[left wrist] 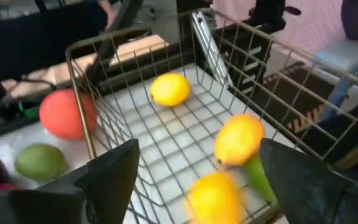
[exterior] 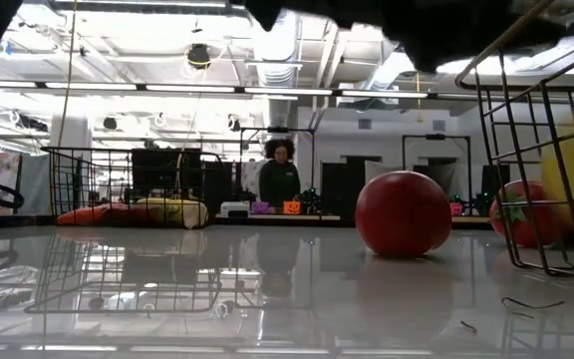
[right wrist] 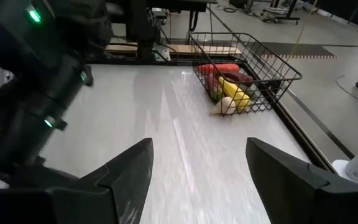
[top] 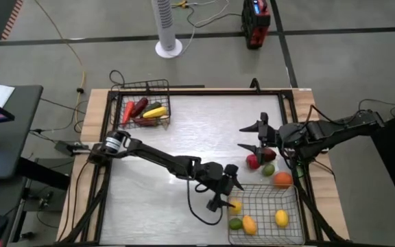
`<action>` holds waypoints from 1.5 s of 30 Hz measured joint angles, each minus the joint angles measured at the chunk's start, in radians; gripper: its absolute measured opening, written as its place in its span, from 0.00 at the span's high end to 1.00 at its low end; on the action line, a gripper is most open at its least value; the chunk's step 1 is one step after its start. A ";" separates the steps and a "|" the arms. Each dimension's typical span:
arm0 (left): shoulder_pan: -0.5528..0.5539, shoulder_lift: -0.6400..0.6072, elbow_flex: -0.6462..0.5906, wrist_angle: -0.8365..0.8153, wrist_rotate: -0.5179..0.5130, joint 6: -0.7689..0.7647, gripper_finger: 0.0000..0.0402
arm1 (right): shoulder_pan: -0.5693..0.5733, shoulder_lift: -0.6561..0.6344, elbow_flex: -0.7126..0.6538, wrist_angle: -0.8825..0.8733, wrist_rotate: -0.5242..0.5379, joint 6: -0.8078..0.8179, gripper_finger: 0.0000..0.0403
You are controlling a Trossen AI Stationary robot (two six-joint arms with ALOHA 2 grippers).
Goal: Sort produce into baskets
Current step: Put the left tomato into the gold wire basket
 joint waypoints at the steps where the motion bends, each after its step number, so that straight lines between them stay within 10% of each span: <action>1: 0.000 -0.010 0.005 -0.011 -0.009 0.009 0.19 | 0.000 0.000 0.000 -0.001 0.000 0.003 0.29; 11: -0.011 -0.148 -0.054 -0.293 -0.123 0.051 0.26 | 0.000 0.006 0.000 -0.055 0.001 0.060 0.29; 23: -0.039 -0.322 -0.542 0.064 -0.472 -0.190 0.35 | -0.003 0.097 0.001 -0.073 -0.001 0.097 0.29; 45: -0.090 -0.120 -0.535 0.146 -0.591 -0.398 0.14 | -0.066 0.589 0.001 0.028 -0.318 0.014 0.29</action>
